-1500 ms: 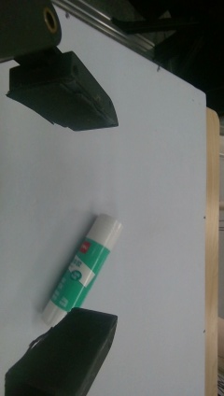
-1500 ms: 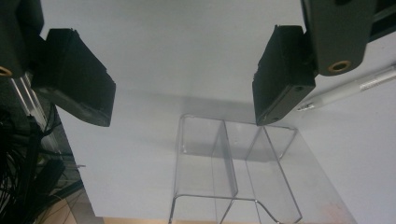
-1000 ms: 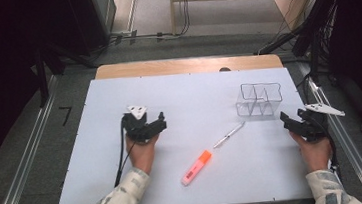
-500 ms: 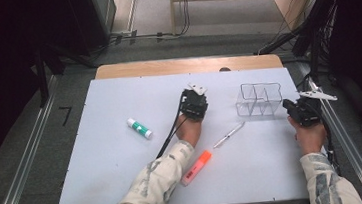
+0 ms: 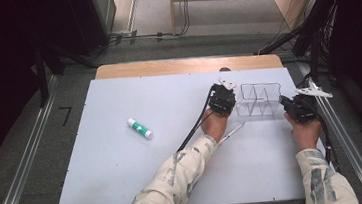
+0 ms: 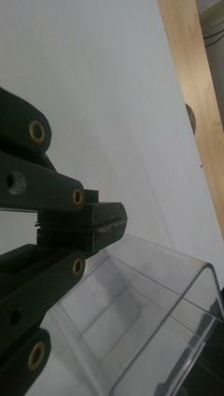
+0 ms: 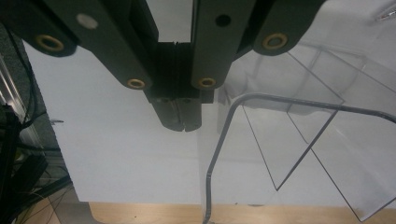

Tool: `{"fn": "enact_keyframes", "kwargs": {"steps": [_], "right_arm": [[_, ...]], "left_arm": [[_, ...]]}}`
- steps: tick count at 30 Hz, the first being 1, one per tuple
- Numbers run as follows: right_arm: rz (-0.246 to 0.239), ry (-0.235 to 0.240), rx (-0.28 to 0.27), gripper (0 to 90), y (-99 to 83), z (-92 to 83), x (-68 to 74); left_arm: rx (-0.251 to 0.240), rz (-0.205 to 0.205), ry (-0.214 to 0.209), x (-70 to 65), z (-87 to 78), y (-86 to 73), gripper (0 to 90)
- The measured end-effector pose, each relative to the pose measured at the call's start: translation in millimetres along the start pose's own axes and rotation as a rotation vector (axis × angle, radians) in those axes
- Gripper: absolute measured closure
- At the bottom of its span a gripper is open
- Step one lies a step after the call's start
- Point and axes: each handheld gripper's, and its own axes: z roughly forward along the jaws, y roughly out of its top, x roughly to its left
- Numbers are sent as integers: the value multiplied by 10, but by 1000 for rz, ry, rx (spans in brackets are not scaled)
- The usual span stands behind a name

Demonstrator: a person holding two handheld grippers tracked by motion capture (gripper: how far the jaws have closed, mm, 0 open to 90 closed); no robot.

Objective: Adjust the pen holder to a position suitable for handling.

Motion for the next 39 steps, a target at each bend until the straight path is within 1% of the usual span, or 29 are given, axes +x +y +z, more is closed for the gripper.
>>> {"fn": "enact_keyframes", "kwargs": {"steps": [1, 2, 4, 5, 6, 7, 9, 10, 11, 12, 14, 15, 16, 18, 20, 21, 22, 23, 27, 29, 32, 33, 35, 38, 39], "right_arm": [[1, 3, -3, 873, 0, 6, -6], [3, 8, -2, 873, -2, 12, -12], [8, 16, 4, 874, -5, 22, -12], [8, 16, 4, 874, -5, 22, -12], [9, 18, 4, 874, -5, 23, -14], [15, 24, 2, 875, -5, 23, -17], [16, 26, 0, 875, -6, 24, -22], [17, 32, 0, 877, -7, 25, -28], [17, 32, 0, 877, -7, 25, -28], [26, 41, 1, 877, -6, 26, -23], [22, 48, 4, 878, -2, 31, -5], [20, 50, 7, 878, 2, 32, 10], [20, 50, 7, 878, 2, 32, 10], [0, 69, 8, 878, 20, 45, 78], [-15, 84, 13, 878, 37, 63, 159], [-21, 96, 13, 878, 48, 75, 208], [-30, 107, 13, 878, 60, 90, 264], [-38, 116, 10, 878, 69, 104, 330], [-53, 155, 14, 878, 126, 193, 630], [-61, 180, 13, 878, 147, 248, 789], [-69, 219, 21, 878, 169, 311, 1046], [-76, 233, 21, 878, 169, 324, 1133], [-80, 266, 24, 878, 160, 339, 1311], [-98, 301, 26, 878, 130, 342, 1572], [-108, 301, 28, 878, 121, 333, 1656]], "left_arm": [[0, 0, 0, 0, 0, 0, 900], [3, -4, -9, -21, 8, 15, 900], [7, 5, -25, -50, 8, 18, 900], [7, 5, -25, -50, 8, 18, 900], [5, 0, -34, -68, 11, 15, 900], [8, 5, -45, -80, 8, 12, 900], [12, 11, -38, -89, 4, 7, 900], [21, 1, -52, -79, -3, 11, 900], [21, 1, -52, -79, -3, 11, 900], [26, 9, -43, -73, -17, 16, 900], [24, 5, -44, -57, -39, 13, 900], [28, 14, -43, -39, -60, 8, 900], [28, 14, -43, -39, -60, 8, 900], [19, 11, -30, 28, -137, -28, 900], [16, -5, -28, 120, -196, -59, 900], [14, -14, -20, 171, -229, -76, 900], [14, -14, -20, 171, -229, -76, 900], [15, -19, -4, 291, -308, -113, 900], [14, -35, 35, 539, -503, -213, 900], [10, -59, 52, 668, -614, -272, 900], [17, -68, 83, 848, -819, -381, 900], [18, -70, 87, 909, -893, -422, 900], [25, -65, 106, 1026, -1043, -503, 900], [30, -90, 128, 1185, -1220, -595, 900], [31, -98, 131, 1225, -1261, -617, 900]]}}
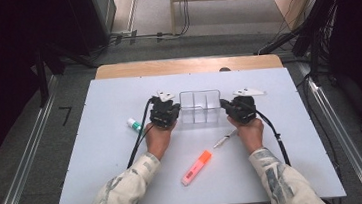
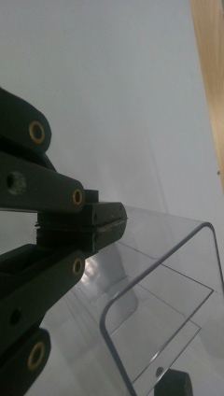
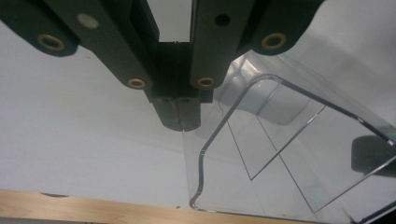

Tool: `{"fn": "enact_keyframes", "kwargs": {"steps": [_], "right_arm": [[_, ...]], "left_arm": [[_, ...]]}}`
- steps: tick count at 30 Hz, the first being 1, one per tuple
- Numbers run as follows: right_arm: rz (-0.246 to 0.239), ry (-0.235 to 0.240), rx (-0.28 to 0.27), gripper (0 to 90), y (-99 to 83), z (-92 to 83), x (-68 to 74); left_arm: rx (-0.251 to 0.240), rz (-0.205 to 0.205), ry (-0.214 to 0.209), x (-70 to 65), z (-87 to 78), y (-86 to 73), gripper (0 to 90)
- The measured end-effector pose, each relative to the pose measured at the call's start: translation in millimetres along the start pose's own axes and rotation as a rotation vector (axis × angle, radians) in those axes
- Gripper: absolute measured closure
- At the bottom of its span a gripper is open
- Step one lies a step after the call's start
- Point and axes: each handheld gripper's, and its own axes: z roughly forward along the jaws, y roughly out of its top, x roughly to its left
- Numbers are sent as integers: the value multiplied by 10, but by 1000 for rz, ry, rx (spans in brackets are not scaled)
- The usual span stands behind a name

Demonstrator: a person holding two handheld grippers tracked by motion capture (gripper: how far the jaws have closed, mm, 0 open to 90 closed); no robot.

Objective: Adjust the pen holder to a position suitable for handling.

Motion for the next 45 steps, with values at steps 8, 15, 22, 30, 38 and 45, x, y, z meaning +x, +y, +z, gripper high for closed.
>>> {"fn": "enact_keyframes", "kwargs": {"steps": [8, 15, 22, 30, 38, 45], "right_arm": [[-15, 3, -12, 878, -13, 27, 169], [-18, -1, -10, 878, -26, 35, 174], [-26, 3, -8, 878, -37, 37, 193], [-55, -8, -12, 837, -53, 10, 203], [-118, -61, -15, 614, -73, -292, 65], [-83, -72, 56, 377, -204, -627, -56]], "left_arm": [[-8, -5, 12, 50, -72, -76, 900], [-12, -18, 15, 36, -82, -112, 900], [-15, -4, 11, 48, -106, -139, 900], [-16, 5, 22, 65, -121, -165, 867], [-84, 0, 121, 406, -621, -364, 607], [-141, -86, 221, 684, -963, -472, 281]]}}
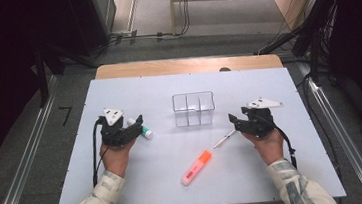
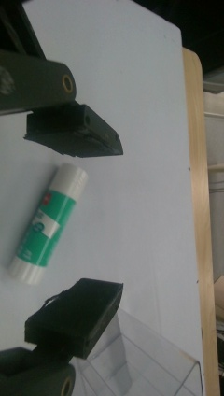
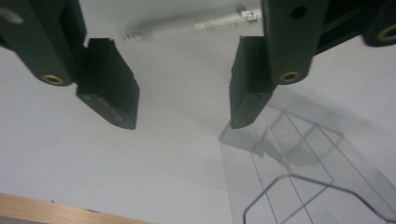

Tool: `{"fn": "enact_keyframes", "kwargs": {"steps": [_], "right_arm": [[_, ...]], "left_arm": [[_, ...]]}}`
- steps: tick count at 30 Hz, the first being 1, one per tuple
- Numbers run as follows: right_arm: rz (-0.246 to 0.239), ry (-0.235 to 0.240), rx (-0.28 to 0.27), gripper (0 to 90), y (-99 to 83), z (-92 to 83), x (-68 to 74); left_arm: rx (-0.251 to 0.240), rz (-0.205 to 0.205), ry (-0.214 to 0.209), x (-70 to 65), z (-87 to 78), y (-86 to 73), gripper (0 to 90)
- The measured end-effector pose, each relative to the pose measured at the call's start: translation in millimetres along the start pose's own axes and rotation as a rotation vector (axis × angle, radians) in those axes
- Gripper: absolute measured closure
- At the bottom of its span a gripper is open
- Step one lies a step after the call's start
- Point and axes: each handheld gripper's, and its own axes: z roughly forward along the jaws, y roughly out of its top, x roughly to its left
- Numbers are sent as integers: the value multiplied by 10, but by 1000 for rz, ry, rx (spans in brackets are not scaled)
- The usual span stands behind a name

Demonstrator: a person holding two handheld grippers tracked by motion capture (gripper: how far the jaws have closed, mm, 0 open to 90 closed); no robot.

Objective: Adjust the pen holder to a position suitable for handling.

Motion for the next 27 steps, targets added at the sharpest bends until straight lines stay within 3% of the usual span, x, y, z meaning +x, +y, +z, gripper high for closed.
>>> {"fn": "enact_keyframes", "kwargs": {"steps": [3, 6, 7, 8, 13, 16, 20, 23, 27], "right_arm": [[11, -27, 15, 327, -127, -161, -121], [15, -78, 36, 308, -279, -302, -310], [15, -78, 36, 308, -279, -302, -310], [68, -81, 55, 274, -358, -400, -435], [117, -121, 45, 242, -491, -588, -565], [130, -140, 40, 225, -538, -654, -606], [126, -145, 25, 219, -539, -664, -601], [120, -148, 30, 217, -539, -650, -590], [122, -153, 29, 217, -536, -640, -604]], "left_arm": [[19, -39, 17, 136, -82, -54, 222], [62, -79, -8, 216, -144, -176, 196], [62, -79, -8, 216, -144, -176, 185], [83, -88, -20, 220, -142, -220, 170], [80, -73, -36, 189, -131, -239, 93], [70, -66, -40, 169, -136, -231, 39], [47, -49, -3, 152, -153, -225, 37], [29, -42, 3, 152, -162, -220, 46], [56, -51, 4, 167, -112, -238, 46]]}}
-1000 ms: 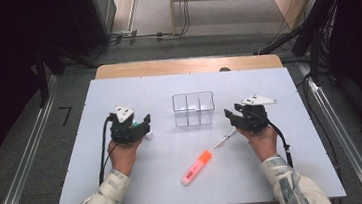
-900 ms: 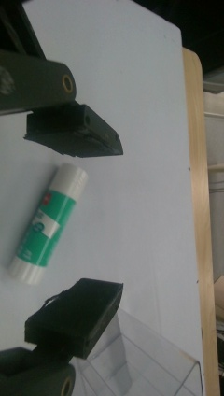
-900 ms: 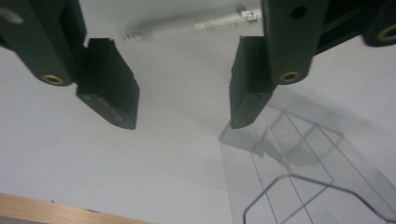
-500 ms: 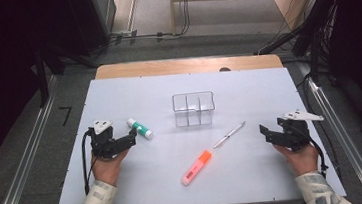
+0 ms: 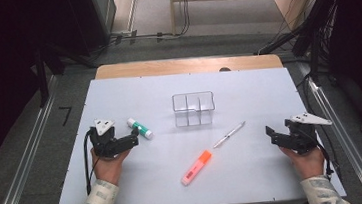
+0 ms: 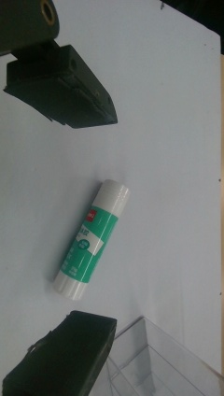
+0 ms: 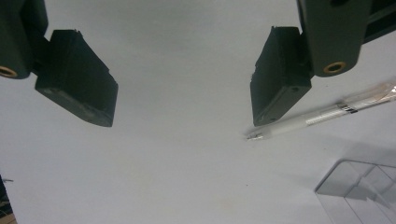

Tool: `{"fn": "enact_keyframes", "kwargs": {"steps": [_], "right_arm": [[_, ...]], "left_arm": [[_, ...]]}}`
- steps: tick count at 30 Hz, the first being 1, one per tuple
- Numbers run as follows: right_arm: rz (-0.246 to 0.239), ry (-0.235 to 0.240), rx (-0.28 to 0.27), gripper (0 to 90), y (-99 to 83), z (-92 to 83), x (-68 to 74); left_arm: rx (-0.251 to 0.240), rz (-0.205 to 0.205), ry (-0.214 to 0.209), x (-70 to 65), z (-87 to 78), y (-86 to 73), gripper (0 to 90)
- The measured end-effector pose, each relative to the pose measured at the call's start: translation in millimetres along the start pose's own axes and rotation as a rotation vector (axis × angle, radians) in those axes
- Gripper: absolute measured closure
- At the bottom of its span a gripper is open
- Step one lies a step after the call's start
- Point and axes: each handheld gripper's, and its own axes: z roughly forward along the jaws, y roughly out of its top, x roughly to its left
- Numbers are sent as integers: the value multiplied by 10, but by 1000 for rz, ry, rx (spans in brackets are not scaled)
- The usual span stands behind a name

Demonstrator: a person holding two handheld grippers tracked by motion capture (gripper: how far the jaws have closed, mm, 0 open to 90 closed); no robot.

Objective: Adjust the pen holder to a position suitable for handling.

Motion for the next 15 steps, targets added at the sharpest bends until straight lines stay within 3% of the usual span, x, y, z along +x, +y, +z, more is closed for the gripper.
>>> {"fn": "enact_keyframes", "kwargs": {"steps": [15], "right_arm": [[-7, -11, 6, 218, 8, 18, 7]], "left_arm": [[4, -19, 18, 31, -1, -19, 47]]}}
